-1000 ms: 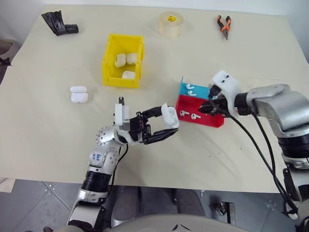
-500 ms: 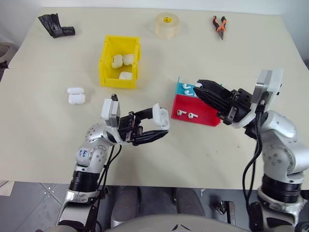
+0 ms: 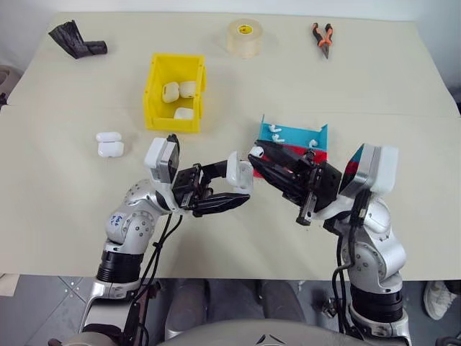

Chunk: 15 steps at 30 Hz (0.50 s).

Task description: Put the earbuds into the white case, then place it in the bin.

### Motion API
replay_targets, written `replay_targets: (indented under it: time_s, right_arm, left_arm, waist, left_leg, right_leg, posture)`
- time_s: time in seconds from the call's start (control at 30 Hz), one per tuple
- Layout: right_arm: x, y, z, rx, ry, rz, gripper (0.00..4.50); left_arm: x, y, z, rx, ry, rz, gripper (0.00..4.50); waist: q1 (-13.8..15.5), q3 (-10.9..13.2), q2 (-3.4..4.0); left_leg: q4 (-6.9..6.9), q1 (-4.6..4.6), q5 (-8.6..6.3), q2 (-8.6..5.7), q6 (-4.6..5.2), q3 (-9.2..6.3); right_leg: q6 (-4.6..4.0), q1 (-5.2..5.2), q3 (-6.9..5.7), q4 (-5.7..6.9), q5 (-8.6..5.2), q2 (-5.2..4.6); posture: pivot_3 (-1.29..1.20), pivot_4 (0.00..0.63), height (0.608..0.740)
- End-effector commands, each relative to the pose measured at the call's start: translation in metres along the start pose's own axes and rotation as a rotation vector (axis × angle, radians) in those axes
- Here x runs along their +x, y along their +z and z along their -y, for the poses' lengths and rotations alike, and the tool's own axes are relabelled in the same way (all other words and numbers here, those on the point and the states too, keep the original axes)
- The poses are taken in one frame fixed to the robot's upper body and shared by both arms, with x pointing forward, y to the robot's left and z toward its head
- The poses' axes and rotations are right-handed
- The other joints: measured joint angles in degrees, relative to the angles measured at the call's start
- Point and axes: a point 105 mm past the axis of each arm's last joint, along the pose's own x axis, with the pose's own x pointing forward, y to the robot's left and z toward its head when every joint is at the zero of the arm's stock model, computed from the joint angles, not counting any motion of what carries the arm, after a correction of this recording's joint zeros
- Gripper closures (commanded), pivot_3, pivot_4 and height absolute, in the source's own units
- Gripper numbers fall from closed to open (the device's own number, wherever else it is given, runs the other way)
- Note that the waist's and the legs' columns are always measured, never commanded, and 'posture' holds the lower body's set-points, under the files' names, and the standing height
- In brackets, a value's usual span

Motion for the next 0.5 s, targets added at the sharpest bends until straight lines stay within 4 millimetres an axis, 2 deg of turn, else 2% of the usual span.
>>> replay_targets:
  time_s: [0.03,0.33,0.5]
  right_arm:
    - [-0.0016,0.0026,0.0042,-0.061,0.002,0.026,4.00]
    - [-0.0004,-0.0008,0.0053,-0.061,0.030,0.052,4.00]
    - [0.0036,0.0075,0.0107,-0.084,0.015,0.087,4.00]
  left_arm:
    - [0.0059,0.0102,0.0062,0.033,-0.038,0.020,1.70]
    - [0.0067,0.0101,0.0069,0.038,-0.039,0.015,1.70]
    - [0.0049,0.0097,0.0069,0.033,-0.035,0.012,1.70]
  waist:
    - [0.0,0.0,0.00]
    - [0.0,0.0,0.01]
    - [0.0,0.0,0.01]
  left_leg:
    - [0.00,0.00,0.00,0.00,0.00,0.00]
    - [0.00,0.01,0.00,0.01,0.00,-0.01]
    - [0.01,0.01,0.00,0.02,-0.01,-0.01]
  right_leg:
    - [0.00,0.01,0.00,0.00,0.00,0.00]
    - [-0.01,0.02,-0.01,-0.02,0.00,-0.01]
    - [-0.01,0.02,-0.01,-0.02,0.00,-0.01]
  posture:
    - [0.00,0.150,0.740]
    - [0.00,0.150,0.740]
    - [0.00,0.150,0.740]
